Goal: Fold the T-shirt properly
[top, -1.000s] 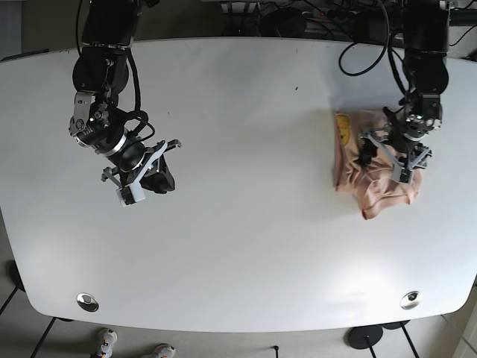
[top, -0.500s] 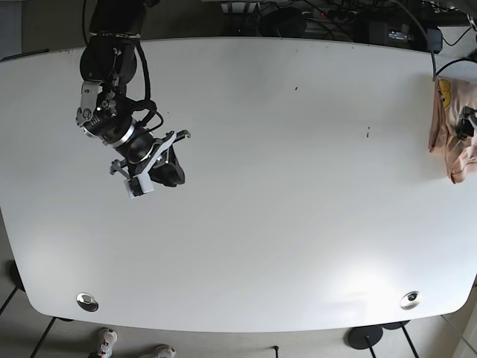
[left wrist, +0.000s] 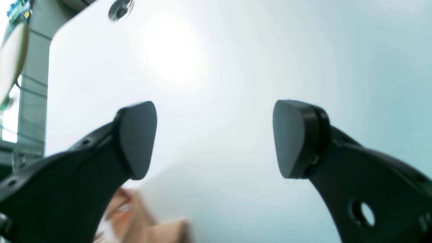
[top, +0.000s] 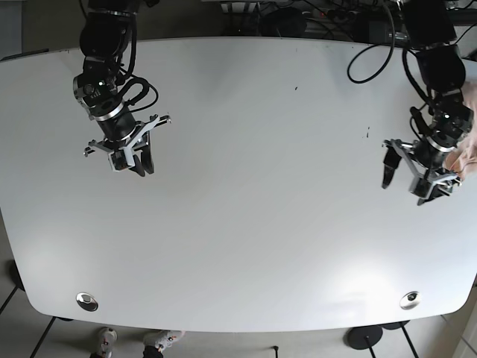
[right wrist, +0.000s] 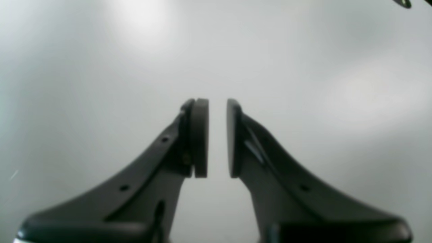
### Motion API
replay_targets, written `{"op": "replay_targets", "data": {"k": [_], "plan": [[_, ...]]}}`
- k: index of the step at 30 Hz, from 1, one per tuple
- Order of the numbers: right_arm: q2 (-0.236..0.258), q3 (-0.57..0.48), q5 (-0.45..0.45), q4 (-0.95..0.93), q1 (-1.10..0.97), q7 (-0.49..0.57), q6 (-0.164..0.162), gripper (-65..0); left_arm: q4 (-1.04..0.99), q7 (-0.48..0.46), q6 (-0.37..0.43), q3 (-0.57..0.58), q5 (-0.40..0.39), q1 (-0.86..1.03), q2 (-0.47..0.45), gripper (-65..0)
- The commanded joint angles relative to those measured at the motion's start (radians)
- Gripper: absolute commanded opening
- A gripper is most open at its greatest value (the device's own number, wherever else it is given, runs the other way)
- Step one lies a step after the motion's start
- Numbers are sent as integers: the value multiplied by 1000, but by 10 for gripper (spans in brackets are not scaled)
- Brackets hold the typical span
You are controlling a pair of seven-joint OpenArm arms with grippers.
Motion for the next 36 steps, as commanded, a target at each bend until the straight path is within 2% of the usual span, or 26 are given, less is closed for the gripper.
{"op": "replay_targets", "data": {"k": [1,3,4,7,9,11,13,15,19,23,30,36], "plan": [[-13,54,8,17,-32,91,-4,-560,104,-20,17,20,43,18,78,-153],[-56,113,-3,15,-55,153,-4,-558,155,-22,21,31,72,56,150,-153],[-68,150,-2,15,-81,179,-4,-558,181,-22,35,32,76,88,191,-174],[-65,169,6,14,-127,188,2,-563,198,-22,58,34,76,153,271,-257],[-63,169,6,14,-159,197,6,-563,198,-22,58,31,76,193,317,-269],[-63,169,8,14,-200,254,7,-563,201,-31,58,28,74,256,349,-271],[-63,166,8,-5,-246,301,7,-563,197,-98,63,20,74,312,380,-271],[-63,166,8,-28,-276,344,7,-563,193,-175,101,-6,74,371,418,-271],[-63,166,9,-63,-346,427,7,-563,204,-267,153,-8,63,480,431,-272],[-62,164,103,-60,-443,453,7,-563,206,-339,164,-8,-49,610,443,-272],[-27,166,123,-57,-593,464,7,-564,243,-344,169,-12,-66,833,451,-272],[-30,162,123,-11,-728,476,9,-564,227,-342,281,-9,-56,952,451,-272]]}}
